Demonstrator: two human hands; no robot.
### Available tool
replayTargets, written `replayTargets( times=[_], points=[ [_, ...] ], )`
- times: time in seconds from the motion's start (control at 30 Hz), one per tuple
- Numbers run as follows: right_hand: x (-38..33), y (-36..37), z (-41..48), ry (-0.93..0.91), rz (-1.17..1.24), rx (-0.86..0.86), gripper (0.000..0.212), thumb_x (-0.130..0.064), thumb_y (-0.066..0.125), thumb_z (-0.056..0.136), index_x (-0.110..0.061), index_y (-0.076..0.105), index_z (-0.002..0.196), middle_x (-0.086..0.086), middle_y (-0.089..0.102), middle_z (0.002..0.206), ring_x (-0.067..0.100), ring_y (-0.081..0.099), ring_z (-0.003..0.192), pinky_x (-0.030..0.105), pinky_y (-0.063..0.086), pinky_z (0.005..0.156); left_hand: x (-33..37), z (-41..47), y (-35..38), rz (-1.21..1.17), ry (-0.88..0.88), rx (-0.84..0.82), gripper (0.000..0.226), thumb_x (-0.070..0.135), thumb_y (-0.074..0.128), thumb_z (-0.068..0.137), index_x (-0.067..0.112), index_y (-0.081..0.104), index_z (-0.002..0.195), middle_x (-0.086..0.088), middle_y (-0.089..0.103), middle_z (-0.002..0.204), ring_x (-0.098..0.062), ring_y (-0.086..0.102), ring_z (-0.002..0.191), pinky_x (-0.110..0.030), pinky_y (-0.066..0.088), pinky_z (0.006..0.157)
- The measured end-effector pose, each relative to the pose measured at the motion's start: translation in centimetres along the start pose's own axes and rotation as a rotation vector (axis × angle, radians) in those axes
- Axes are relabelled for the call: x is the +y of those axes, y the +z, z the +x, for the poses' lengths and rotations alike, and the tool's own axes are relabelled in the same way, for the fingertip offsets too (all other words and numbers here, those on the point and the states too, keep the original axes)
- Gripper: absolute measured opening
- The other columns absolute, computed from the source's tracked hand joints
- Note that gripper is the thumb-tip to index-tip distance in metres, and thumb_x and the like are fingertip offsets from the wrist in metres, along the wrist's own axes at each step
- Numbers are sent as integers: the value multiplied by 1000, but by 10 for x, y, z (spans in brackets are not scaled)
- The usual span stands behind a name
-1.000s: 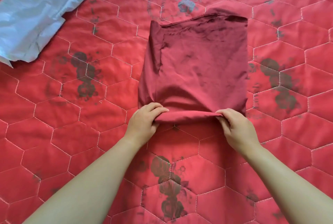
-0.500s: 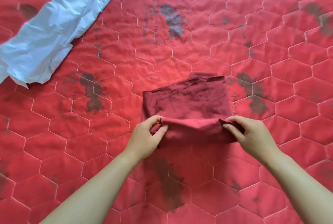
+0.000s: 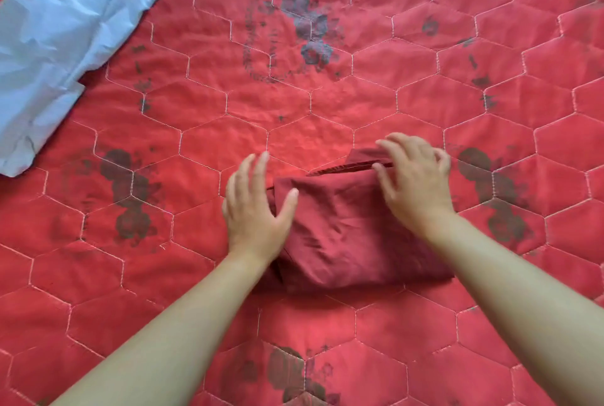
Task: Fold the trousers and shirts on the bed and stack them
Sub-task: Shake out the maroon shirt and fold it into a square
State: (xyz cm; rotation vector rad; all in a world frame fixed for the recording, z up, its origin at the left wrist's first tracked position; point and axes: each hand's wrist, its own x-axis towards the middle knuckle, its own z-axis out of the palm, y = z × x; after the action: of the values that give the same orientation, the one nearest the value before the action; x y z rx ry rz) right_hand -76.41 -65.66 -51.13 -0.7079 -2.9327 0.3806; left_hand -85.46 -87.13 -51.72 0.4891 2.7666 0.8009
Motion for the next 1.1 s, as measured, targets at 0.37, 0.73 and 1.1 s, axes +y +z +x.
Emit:
replayTargets(
  times=[0.37,0.73,1.1],
  points=[
    [21,38,-39,209,-21,-189,54,-46,39,92,-37,28,144,-2,13,157,24,8,143,63,7,106,-28,-12,36,349,154,-199,59,54,44,88,39,29,143,0,20,155,-25,19,142,-55,10,110],
    [0,26,-90,261,134,-171,56,-34,58,89,-22,40,141,15,40,136,38,36,122,51,35,96,-26,-45,18,326,-6,-222,57,52,45,89,31,36,141,-2,33,144,-25,30,129,-45,35,96],
    [-126,-18,-102,75,36,-319,62,-50,51,88,-27,34,143,5,25,151,30,23,138,57,21,105,-67,-67,-96,329,-20,-210,60,55,41,88,34,30,143,-3,32,148,-26,25,137,-51,26,109]
  ],
)
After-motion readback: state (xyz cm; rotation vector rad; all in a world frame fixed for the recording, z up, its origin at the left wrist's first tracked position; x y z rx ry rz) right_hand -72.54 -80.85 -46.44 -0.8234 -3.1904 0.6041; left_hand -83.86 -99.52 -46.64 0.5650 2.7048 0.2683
